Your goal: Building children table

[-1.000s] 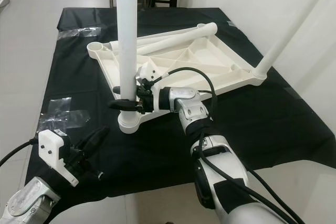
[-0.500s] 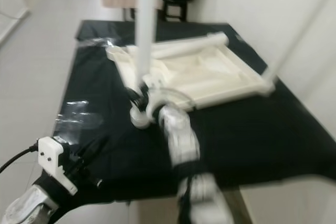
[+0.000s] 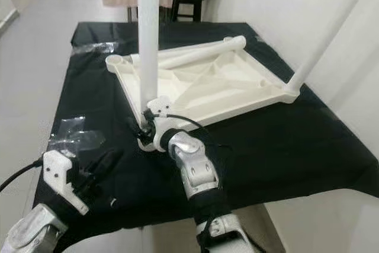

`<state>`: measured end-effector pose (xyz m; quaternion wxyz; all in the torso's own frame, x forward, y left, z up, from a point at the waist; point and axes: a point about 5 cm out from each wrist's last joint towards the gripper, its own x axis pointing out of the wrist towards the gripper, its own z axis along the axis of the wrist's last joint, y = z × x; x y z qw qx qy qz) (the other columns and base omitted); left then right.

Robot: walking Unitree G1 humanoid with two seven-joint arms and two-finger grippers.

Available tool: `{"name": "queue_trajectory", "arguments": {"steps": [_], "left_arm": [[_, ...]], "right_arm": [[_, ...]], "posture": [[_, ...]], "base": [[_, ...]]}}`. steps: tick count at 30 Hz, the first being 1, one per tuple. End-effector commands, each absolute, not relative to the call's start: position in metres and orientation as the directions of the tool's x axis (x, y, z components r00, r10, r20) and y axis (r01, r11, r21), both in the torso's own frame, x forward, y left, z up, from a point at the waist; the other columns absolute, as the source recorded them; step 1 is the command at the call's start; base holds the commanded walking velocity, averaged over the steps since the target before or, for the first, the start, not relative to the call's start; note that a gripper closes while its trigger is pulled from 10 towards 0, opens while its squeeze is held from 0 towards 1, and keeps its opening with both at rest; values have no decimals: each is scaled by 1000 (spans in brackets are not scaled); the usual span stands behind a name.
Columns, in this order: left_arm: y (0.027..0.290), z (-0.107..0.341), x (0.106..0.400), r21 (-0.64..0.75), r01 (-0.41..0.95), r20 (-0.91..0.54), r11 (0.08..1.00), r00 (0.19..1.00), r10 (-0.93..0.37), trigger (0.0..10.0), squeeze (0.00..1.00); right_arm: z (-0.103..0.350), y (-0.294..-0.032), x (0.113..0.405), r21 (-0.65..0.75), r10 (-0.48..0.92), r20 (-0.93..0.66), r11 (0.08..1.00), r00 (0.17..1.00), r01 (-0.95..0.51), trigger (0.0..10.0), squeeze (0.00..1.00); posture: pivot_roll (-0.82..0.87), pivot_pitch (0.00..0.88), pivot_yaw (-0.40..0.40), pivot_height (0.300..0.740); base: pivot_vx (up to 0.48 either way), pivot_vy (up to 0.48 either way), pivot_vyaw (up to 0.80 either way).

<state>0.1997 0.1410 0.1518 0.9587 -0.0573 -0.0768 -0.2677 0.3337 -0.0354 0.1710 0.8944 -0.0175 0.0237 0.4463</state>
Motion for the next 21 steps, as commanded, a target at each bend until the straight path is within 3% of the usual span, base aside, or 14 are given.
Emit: {"name": "queue_trajectory", "arguments": {"steps": [1, 2, 3, 5, 12, 13, 14, 15, 16, 21], "left_arm": [[141, 149, 200, -72, 524, 171, 849, 845, -507, 10000, 0], [141, 149, 201, -72, 524, 171, 848, 845, -507, 10000, 0], [141, 149, 201, -72, 524, 172, 849, 845, -507, 10000, 0], [140, 149, 202, -71, 523, 172, 850, 845, -506, 10000, 0], [139, 149, 202, -71, 521, 172, 851, 846, -504, 10000, 0], [139, 148, 202, -71, 521, 172, 851, 846, -504, 10000, 0], [139, 148, 202, -71, 521, 172, 851, 846, -504, 10000, 0], [139, 148, 202, -72, 521, 172, 850, 846, -504, 10000, 0], [138, 148, 202, -72, 522, 172, 850, 846, -505, 10000, 0], [138, 148, 201, -73, 522, 173, 850, 846, -505, 10000, 0]], "right_arm": [[189, -24, 330, -49, 867, 14, 498, 498, -866, 10000, 925], [195, -25, 331, -76, 910, 22, 415, 415, -907, 10000, 925], [197, -26, 333, -100, 947, 5, 319, 320, -943, 10000, 0], [199, -30, 338, -116, 984, -39, 167, 172, -979, 10000, 0], [197, -34, 346, -50, 991, -132, 12, 19, -999, 10000, 0], [196, -34, 346, -27, 988, -151, -23, -19, -999, 9255, 0], [196, -34, 346, -27, 988, -151, -23, -19, -999, 9255, 0], [197, -34, 347, -3, 987, -153, -44, -43, -999, 3490, 0], [198, -34, 348, 13, 987, -149, -67, -68, -998, 0, 0], [198, -36, 350, 10, 989, -135, -66, -66, -998, 0, 0]], "posture": [[124, 82, -115, 740], [124, 76, -116, 740], [128, 72, -117, 740], [136, 70, -119, 740], [137, 68, -119, 740], [141, 68, -119, 740], [141, 68, -119, 740], [145, 69, -120, 740], [146, 71, -121, 740], [144, 75, -121, 740]], "base": [[0, 0, 0], [0, 0, 0], [0, 0, 0], [0, 0, 0], [0, 0, 0], [0, 0, 0], [0, 0, 0], [0, 0, 0], [0, 0, 0], [0, 0, 0]]}}
